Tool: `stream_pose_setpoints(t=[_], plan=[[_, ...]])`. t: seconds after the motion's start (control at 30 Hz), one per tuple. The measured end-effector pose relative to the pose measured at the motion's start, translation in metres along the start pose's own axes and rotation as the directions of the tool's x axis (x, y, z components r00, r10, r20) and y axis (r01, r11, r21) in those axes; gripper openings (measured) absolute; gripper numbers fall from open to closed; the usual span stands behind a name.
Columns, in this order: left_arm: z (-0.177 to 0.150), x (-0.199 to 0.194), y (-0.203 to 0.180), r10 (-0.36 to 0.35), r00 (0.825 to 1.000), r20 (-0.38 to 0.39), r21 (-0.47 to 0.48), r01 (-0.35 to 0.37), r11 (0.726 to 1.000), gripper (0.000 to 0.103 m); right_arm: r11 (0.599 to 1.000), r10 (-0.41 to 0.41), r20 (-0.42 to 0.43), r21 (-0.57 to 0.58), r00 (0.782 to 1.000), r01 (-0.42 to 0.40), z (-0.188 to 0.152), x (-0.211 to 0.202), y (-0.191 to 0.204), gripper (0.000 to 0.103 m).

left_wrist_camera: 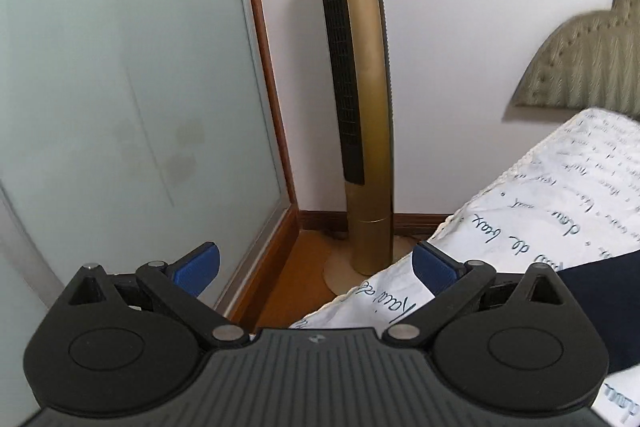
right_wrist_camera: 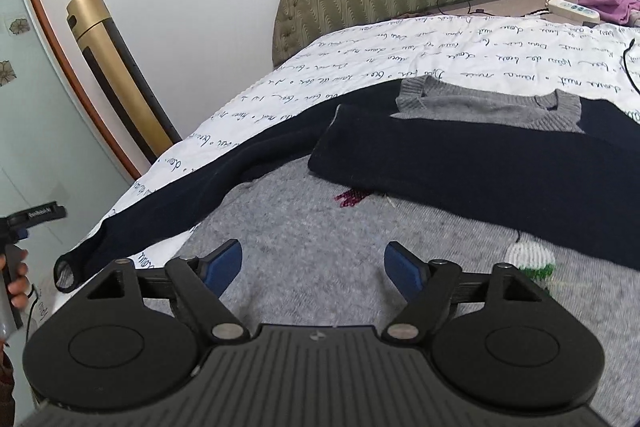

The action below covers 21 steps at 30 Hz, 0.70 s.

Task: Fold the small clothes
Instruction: 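Reach the left tool to the other navy sleeve's cuff and grasp it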

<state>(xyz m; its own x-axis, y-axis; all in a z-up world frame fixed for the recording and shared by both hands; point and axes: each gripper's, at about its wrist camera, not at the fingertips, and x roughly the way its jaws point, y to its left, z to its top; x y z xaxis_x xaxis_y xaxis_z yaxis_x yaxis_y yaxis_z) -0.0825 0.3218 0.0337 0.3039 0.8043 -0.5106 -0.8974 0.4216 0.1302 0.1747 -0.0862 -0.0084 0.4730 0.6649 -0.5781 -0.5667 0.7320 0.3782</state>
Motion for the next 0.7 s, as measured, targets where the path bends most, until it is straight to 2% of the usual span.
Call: stream_pose_setpoints(t=[0.07,0.1,0.17,0.23,0.27,0.3,0.33,0.37,0.4,0.47,0.5,0.53,0.63,0.67,0.7], plan=[[-0.004,-0.017,0.006,-0.122,0.992,-0.029,-0.014,0.122,0.992,0.103,1.0,0.009,-0.009,-0.004,1.0,-0.009,-0.004,0.0,0.002,0.084],[-0.009,-0.029,0.006,-0.231,0.972,-0.036,-0.006,0.231,0.973,0.103,1.0,0.015,-0.012,-0.004,1.0,-0.015,-0.006,0.001,0.003,0.085],[-0.018,-0.048,-0.003,-0.435,0.898,-0.067,0.028,0.438,0.899,0.103,1.0,0.022,-0.02,0.0,1.0,-0.022,-0.009,0.004,0.004,0.087],[-0.025,-0.061,-0.014,-0.6,0.792,-0.118,0.067,0.609,0.791,0.103,1.0,0.023,-0.031,0.015,0.999,-0.022,-0.011,0.008,0.004,0.087],[-0.03,-0.064,-0.025,-0.667,0.727,-0.161,0.077,0.683,0.726,0.103,0.999,0.027,-0.037,0.024,0.999,-0.026,-0.013,0.009,0.004,0.087],[-0.035,-0.064,-0.032,-0.704,0.685,-0.187,0.08,0.725,0.684,0.103,0.999,0.032,-0.041,0.031,0.999,-0.03,-0.014,0.01,0.004,0.087],[-0.04,-0.062,-0.04,-0.715,0.668,-0.206,0.083,0.74,0.667,0.103,0.999,0.036,-0.043,0.035,0.998,-0.035,-0.015,0.011,0.005,0.087],[-0.043,-0.057,-0.043,-0.704,0.677,-0.216,0.085,0.731,0.677,0.103,0.999,0.038,-0.043,0.033,0.998,-0.037,-0.016,0.01,0.006,0.087],[-0.046,-0.05,-0.048,-0.685,0.696,-0.217,0.088,0.713,0.696,0.103,0.999,0.038,-0.042,0.03,0.998,-0.037,-0.017,0.01,0.007,0.087],[-0.048,-0.031,-0.046,-0.609,0.766,-0.207,0.091,0.635,0.767,0.103,0.999,0.037,-0.041,0.022,0.998,-0.036,-0.018,0.008,0.009,0.087],[-0.049,-0.021,-0.043,-0.552,0.809,-0.203,0.089,0.577,0.812,0.103,0.999,0.035,-0.041,0.02,0.999,-0.035,-0.019,0.007,0.009,0.088],[-0.046,-0.01,-0.038,-0.499,0.844,-0.198,0.081,0.521,0.85,0.103,0.999,0.033,-0.041,0.016,0.999,-0.033,-0.02,0.005,0.009,0.088],[-0.034,0.013,-0.003,-0.296,0.947,-0.123,0.025,0.301,0.953,0.103,1.0,0.02,-0.036,0.017,0.999,-0.02,-0.022,0.002,0.007,0.089],[-0.031,0.016,0.007,-0.22,0.971,-0.087,0.011,0.222,0.975,0.103,0.999,0.022,-0.035,0.025,0.999,-0.021,-0.022,0.001,0.005,0.089],[-0.027,0.019,0.016,-0.135,0.988,-0.071,-0.003,0.136,0.991,0.103,0.999,0.025,-0.034,0.036,0.999,-0.024,-0.023,0.001,0.003,0.089]])
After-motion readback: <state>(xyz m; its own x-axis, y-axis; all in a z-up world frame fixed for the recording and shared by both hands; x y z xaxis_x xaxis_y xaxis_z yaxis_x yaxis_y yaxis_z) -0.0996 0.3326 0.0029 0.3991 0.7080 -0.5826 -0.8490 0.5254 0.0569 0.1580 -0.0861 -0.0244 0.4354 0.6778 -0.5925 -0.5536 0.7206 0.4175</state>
